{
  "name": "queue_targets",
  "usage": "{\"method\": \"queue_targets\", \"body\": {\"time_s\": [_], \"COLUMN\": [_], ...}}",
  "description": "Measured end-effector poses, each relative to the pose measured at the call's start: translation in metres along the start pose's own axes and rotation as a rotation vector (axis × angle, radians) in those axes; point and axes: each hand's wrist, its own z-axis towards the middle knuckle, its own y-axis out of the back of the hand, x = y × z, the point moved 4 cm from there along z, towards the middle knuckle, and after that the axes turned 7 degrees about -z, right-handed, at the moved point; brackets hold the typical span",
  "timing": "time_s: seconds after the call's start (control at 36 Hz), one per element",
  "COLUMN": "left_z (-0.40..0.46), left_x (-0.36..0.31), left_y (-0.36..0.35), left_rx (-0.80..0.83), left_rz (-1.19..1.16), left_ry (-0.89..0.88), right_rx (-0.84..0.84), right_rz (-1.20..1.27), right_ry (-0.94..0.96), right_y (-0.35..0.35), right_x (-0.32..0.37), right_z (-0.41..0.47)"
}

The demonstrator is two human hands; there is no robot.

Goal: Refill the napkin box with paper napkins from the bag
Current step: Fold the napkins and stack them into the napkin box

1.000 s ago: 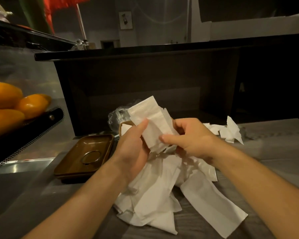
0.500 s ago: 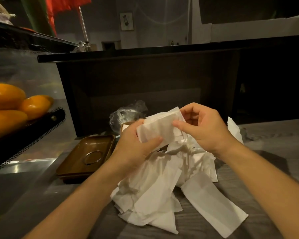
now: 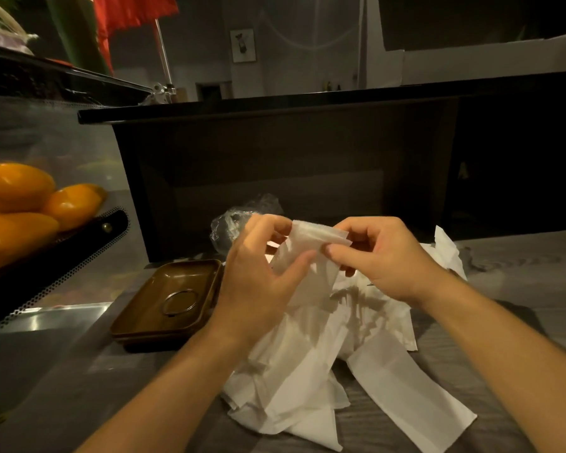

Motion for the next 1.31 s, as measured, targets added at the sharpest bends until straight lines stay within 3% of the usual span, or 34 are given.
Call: {"method": "queue_targets", "body": {"time_s": [0.17, 0.31, 0.69, 0.83, 1.03, 1.14, 1.22, 1.31], "left_z": [-0.004, -0.003, -0.004, -0.002, -0.002, 0.000, 0.008, 0.008], "left_x": [0.000, 0.007, 0.012, 0.009, 0.011, 0.002, -0.010, -0.020], "left_y": [-0.004, -0.006, -0.011, -0.010, -0.009, -0.005, 0.001, 0.000], "left_rx": [-0.082, -0.027, -0.037, -0.059, -0.115, -0.153, -0.010, 0.441], "left_rz": [-0.092, -0.049, -0.224, -0.304, -0.245, -0.257, -0.532, -0.819], "left_ry": [0.066, 0.145, 0.275, 0.302, 0.286, 0.258, 0.363, 0.583], "right_rx": [0.045, 0.054, 0.063, 0.068, 0.102, 0.052, 0.015, 0.096], "right_rz": [-0.040, -0.023, 0.064, 0.068, 0.118, -0.013, 0.049, 0.279], "right_ry": [-0.072, -0.104, -0.184, -0.183, -0.194, 0.000, 0.066, -0.008], "right_y": [-0.003, -0.005, -0.004, -0.003, -0.006, -0.008, 0.000, 0.006], "right_x": [-0.006, -0.007, -0.001, 0.000, 0.005, 0.015, 0.023, 0.029], "right_z": [-0.001, -0.001, -0.004, -0.004, -0.005, -0.005, -0.004, -0.004]}}
